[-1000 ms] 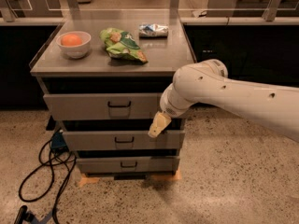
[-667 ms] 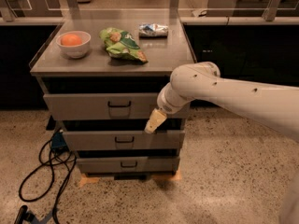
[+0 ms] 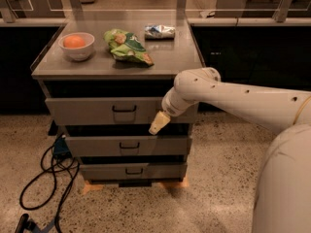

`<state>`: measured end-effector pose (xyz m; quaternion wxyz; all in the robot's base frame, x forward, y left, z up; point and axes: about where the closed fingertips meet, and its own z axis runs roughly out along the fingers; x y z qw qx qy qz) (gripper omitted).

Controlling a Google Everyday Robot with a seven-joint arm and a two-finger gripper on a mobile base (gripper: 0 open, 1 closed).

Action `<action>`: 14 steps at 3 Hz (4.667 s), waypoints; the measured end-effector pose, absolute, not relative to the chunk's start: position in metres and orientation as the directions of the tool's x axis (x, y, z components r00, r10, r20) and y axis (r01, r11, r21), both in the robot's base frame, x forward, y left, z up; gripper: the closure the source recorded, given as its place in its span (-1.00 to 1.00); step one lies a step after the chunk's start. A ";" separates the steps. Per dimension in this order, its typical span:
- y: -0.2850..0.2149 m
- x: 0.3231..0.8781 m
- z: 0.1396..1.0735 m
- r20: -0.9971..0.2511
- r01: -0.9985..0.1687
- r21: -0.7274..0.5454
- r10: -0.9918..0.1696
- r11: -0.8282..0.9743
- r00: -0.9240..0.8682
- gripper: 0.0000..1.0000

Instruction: Open top drawer

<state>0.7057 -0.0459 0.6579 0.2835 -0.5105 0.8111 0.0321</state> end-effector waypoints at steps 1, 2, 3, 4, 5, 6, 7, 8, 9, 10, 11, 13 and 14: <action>-0.043 0.722 0.645 -0.491 -0.853 -0.196 -0.801 0.484 -0.342 -1.00; -0.043 0.722 0.645 -0.491 -0.853 -0.196 -0.801 0.484 -0.342 -1.00; -0.043 0.722 0.645 -0.491 -0.853 -0.196 -0.801 0.484 -0.342 -0.67; -0.043 0.722 0.645 -0.491 -0.853 -0.196 -0.801 0.484 -0.342 -0.20; -0.043 0.722 0.645 -0.491 -0.853 -0.196 -0.801 0.484 -0.342 0.26; -0.044 0.722 0.654 -0.491 -0.853 -0.196 -0.801 0.484 -0.342 0.73; -0.044 0.722 0.661 -0.491 -0.853 -0.196 -0.801 0.484 -0.342 1.00; -0.040 0.701 0.655 -0.490 -0.852 -0.203 -0.804 0.482 -0.338 1.00; -0.041 0.699 0.659 -0.490 -0.852 -0.204 -0.804 0.482 -0.338 1.00; -0.040 0.692 0.659 -0.493 -0.852 -0.203 -0.802 0.483 -0.337 1.00; -0.040 0.692 0.660 -0.493 -0.852 -0.203 -0.802 0.483 -0.337 1.00; -0.040 0.677 0.663 -0.499 -0.855 -0.198 -0.800 0.479 -0.333 1.00; -0.043 0.661 0.661 -0.506 -0.857 -0.194 -0.797 0.478 -0.330 1.00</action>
Offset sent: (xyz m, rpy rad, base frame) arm 0.0639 0.0177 -0.0513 0.0789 0.1148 -0.0059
